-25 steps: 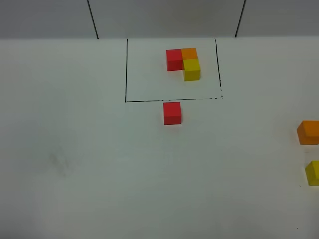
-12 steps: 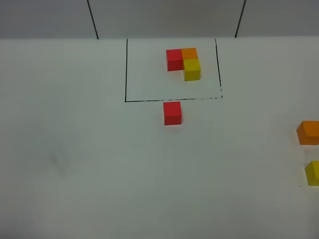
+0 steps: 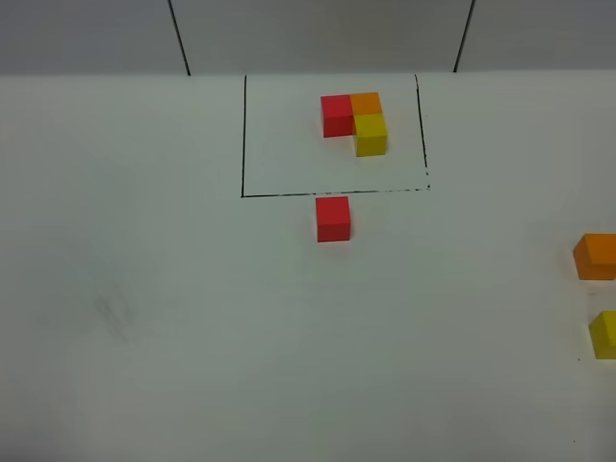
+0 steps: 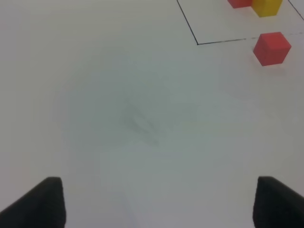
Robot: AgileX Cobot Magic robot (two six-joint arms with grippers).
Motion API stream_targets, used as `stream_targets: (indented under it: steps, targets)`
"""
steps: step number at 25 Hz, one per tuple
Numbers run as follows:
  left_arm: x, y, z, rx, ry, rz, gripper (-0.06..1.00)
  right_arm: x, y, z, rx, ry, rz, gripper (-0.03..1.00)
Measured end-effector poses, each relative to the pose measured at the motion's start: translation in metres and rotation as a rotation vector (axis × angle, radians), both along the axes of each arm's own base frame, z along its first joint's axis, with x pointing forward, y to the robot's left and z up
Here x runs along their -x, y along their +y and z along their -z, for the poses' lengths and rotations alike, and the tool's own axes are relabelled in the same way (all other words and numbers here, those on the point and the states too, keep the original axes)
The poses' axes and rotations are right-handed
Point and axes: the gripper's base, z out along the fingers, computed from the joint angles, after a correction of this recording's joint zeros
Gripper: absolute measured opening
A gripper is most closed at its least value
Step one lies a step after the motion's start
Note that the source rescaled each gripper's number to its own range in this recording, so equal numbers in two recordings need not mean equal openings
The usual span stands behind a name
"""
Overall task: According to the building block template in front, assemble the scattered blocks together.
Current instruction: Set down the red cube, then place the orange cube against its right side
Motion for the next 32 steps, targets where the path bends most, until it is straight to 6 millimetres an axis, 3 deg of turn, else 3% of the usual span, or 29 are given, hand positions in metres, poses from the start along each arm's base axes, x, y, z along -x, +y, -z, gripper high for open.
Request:
stream_targets:
  steps: [16, 19, 22, 27, 32]
  targets:
    - [0.000, 0.000, 0.000, 0.000, 0.000, 0.000, 0.74, 0.000, -0.002, 0.000, -0.029, 0.005, 0.033, 0.36]
    - [0.000, 0.000, 0.000, 0.000, 0.000, 0.000, 0.74, -0.012, -0.002, -0.003, -0.077, 0.069, 0.067, 0.39]
    - [0.000, 0.000, 0.000, 0.000, 0.000, 0.000, 0.74, -0.044, -0.004, -0.016, -0.068, 0.175, 0.089, 0.52]
    - [0.000, 0.000, 0.000, 0.000, 0.000, 0.000, 0.74, -0.133, -0.009, -0.024, -0.001, 0.392, 0.098, 0.90]
    - [0.000, 0.000, 0.000, 0.000, 0.000, 0.000, 0.74, -0.220, -0.011, 0.000, 0.029, 0.598, 0.062, 0.99]
